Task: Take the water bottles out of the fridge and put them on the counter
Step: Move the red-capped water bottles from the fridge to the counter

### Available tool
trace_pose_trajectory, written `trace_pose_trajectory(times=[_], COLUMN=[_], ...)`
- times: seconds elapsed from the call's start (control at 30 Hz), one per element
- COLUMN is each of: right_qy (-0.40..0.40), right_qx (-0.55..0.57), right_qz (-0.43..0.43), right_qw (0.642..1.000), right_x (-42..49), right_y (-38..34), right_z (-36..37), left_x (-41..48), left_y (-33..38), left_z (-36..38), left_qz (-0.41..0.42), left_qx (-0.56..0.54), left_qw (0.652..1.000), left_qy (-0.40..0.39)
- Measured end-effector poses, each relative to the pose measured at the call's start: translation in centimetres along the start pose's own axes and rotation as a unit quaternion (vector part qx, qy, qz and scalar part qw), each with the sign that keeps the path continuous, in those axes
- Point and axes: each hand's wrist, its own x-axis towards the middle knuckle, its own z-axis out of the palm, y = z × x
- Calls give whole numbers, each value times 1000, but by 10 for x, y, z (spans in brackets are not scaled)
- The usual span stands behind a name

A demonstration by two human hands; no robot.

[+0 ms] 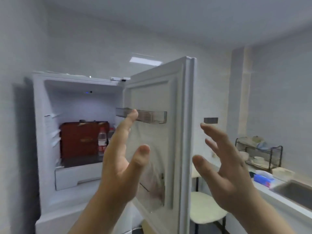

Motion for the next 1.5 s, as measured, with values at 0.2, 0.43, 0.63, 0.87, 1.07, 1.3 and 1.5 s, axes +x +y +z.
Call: trace_pose_trajectory(times=[0.2,0.43,0.63,0.87,1.07,1.3,1.5], right_qy=[-20,-69,-91,-61,-57,-50,-26], right_qx=[41,88,149,241,264,214,174], right_qz=[2,21,56,164,241,287,335], right_qw=[999,993,983,955,932,932,926], right_x=[26,46,64,86,97,110,127], right_y=[-30,-36,-8,60,116,164,216], right_z=[98,199,291,381,447,525,610], left_x=[25,36,52,75,88,94,112], left_y=[-24,-59,-119,-210,-300,-422,-544], left_z=[-122,-199,-229,-243,-250,-260,-284], left_qz=[-51,-76,-88,-118,-176,-247,-289], left_qx=[140,217,254,261,229,213,174], left_qw=[989,973,963,957,956,944,941], left_qy=[1,2,11,34,51,41,38])
